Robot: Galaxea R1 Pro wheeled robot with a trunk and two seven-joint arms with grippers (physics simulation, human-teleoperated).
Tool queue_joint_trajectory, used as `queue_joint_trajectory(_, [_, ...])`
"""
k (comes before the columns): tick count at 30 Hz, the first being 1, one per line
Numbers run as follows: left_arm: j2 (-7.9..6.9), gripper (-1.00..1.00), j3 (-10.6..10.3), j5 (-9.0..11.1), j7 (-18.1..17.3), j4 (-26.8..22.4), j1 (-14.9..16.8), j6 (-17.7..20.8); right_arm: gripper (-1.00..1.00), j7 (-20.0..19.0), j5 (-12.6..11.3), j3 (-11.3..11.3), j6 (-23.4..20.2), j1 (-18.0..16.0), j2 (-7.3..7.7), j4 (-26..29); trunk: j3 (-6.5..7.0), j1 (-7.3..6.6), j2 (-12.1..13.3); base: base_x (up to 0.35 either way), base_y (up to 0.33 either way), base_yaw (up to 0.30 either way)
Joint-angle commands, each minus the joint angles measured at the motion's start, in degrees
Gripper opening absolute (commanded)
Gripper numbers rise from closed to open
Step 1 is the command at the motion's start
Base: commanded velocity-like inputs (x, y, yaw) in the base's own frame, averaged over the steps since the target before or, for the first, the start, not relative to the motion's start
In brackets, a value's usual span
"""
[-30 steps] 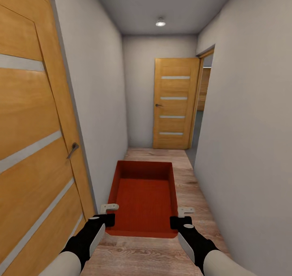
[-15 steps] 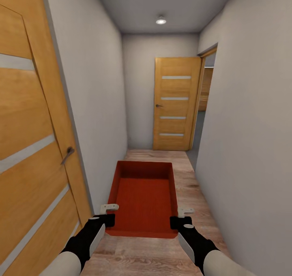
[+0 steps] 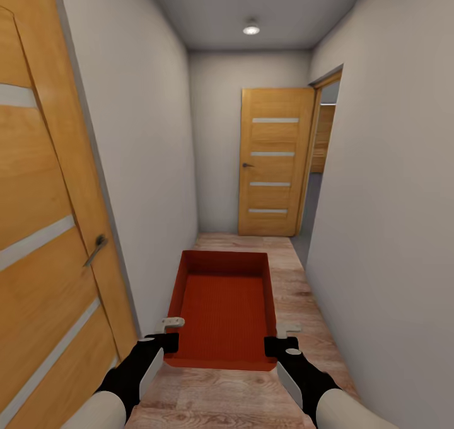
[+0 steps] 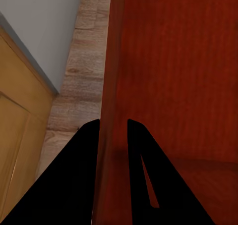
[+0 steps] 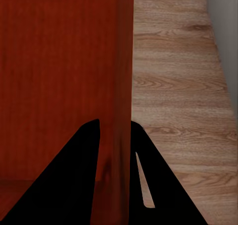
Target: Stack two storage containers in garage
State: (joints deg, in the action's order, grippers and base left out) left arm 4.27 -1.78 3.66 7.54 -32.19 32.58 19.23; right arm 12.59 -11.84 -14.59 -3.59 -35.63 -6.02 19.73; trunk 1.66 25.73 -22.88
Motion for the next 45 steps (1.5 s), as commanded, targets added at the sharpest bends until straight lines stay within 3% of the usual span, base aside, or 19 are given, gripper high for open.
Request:
queue_joint_trajectory(1, [-0.05,-1.0,0.1,-0.8,0.6,0.0,0.0,0.5,-1.0,3.3,0.7,1.1,-0.3,-0.1,0.05,1.2,-0.03,0.05,0.0,0.317,0.0,0.0])
queue_joint_trajectory(41, [-0.14,-1.0,0.1,-0.8,0.6,0.1,0.0,0.5,-1.0,3.9,0.7,1.1,0.2,-0.1,0.06,1.2,-0.03,0.05,0.0,0.321,0.0,0.0])
queue_joint_trajectory(42, [-0.12,-1.0,0.2,0.4,0.3,-0.1,0.0,0.0,-1.0,0.9,-0.2,-0.4,-0.3,-0.1,0.12,0.6,-0.02,0.05,0.0,0.0,0.0,0.0])
queue_joint_trajectory(45, [-0.13,-1.0,0.2,0.6,0.3,-0.1,0.0,-0.1,-1.0,0.3,-0.8,-0.9,0.2,-0.1,0.13,0.5,-0.02,0.05,0.0,0.0,0.0,0.0])
